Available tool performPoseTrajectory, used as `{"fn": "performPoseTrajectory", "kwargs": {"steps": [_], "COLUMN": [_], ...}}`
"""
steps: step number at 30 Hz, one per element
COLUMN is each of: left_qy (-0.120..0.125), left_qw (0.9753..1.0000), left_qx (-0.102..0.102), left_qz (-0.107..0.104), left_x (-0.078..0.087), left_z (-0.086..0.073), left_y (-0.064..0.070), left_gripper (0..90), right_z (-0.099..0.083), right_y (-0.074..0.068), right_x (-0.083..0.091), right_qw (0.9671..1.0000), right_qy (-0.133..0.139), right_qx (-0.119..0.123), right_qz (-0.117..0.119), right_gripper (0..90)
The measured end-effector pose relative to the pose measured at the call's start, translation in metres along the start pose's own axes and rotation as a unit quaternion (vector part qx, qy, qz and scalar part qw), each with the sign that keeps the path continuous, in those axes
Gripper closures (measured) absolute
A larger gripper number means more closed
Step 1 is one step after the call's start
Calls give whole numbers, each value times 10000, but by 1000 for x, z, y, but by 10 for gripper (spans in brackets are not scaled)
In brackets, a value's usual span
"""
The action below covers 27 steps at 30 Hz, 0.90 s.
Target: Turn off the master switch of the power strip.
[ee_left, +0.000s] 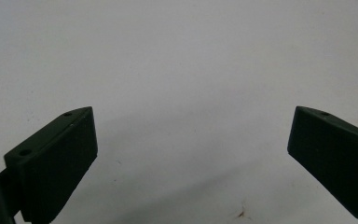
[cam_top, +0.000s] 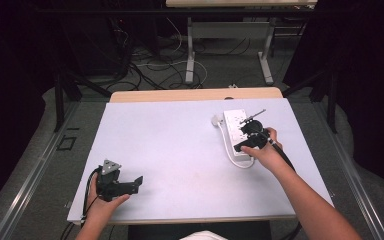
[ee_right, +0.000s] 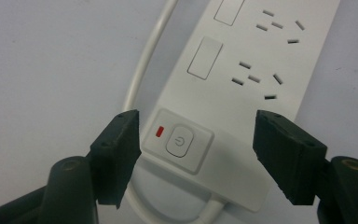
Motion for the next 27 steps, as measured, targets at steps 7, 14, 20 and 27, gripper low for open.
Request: {"fn": "performPoseTrajectory", "kwargs": {"steps": [7,14,20,27], "left_qy": [5,14,13,12], "left_qw": [10000,10000,10000,10000], "left_qx": [1,1,-1,0], "left_qz": [4,12,15,20], "left_x": [0,1,1,1], "left_z": [0,0,0,0], "left_y": [0,0,-1,-1], "left_gripper": [16,16,16,16], "right_z": [7,15,17,18], "right_y": [-2,-1,0,-1], "right_x": [4,9,11,11], "right_qw": [9999,9994,9989,9985], "right_qy": [11,253,288,355], "right_qx": [104,176,207,265], "right_qz": [-75,-181,-299,-327], "right_gripper": [150,0,0,0]}}
Point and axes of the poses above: each handheld gripper's, and its own axes: x roughly backward along the jaws, z roughly out of its top, y roughly to its right, the point moved 8 cm from there along -x, roughly forward along the jaws, and after that the axes turned 3 degrees about x, right-handed, at the moved point
